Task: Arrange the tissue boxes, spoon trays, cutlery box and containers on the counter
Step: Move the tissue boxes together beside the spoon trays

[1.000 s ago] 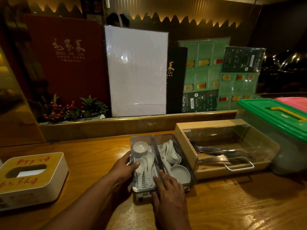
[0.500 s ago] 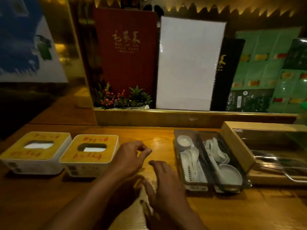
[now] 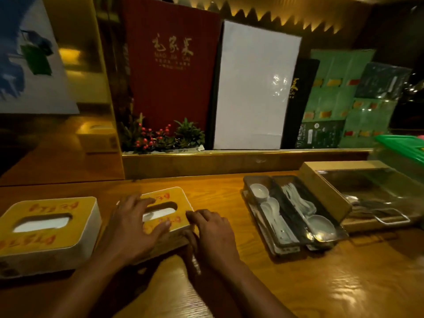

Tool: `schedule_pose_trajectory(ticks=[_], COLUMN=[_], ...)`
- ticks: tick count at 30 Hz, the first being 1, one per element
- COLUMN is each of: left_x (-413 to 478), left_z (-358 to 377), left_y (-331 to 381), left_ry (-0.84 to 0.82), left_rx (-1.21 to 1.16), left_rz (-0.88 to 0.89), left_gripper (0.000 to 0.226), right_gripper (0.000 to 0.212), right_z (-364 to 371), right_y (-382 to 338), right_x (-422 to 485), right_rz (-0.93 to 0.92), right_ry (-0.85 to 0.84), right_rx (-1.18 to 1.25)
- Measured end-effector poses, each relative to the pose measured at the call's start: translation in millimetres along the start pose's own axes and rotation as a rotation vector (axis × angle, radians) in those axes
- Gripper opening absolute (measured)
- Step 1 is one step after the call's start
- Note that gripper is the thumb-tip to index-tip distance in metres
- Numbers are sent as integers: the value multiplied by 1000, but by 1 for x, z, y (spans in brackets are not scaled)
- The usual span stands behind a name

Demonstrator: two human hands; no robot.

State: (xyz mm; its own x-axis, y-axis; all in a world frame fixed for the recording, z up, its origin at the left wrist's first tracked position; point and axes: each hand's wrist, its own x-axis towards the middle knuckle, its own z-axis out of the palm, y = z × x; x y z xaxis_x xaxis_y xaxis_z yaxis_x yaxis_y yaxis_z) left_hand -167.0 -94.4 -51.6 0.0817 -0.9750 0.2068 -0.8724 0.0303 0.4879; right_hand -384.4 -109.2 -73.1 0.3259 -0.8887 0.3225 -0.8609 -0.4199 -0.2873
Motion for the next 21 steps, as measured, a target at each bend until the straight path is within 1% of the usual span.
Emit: schedule_pose_trajectory(ticks=[2, 5, 8, 13, 16, 21], left_x=[0, 5, 14, 33, 50, 70], left_z=[13, 33, 53, 79, 93, 113], left_y=[6, 21, 36, 62, 76, 90], left_ry=[-32, -52, -63, -31, -64, -90], left_rx=[-29, -133, -171, -247, -344, -384], left_rz=[64, 112, 95, 71, 59, 49], left_gripper=[87, 83, 78, 76, 77, 78], right_gripper=[46, 47, 46, 48, 49, 49], right_z=[-8, -21, -30, -36, -37, -40], right_y=[14, 39, 66, 97, 110, 130], right_x=[-1, 1, 4, 9, 10, 13], right_rz=[40, 92, 146, 233, 296, 363], right_ry=[7, 17, 35, 82, 125, 152], right_rx=[-18, -58, -92, -77, -64, -6])
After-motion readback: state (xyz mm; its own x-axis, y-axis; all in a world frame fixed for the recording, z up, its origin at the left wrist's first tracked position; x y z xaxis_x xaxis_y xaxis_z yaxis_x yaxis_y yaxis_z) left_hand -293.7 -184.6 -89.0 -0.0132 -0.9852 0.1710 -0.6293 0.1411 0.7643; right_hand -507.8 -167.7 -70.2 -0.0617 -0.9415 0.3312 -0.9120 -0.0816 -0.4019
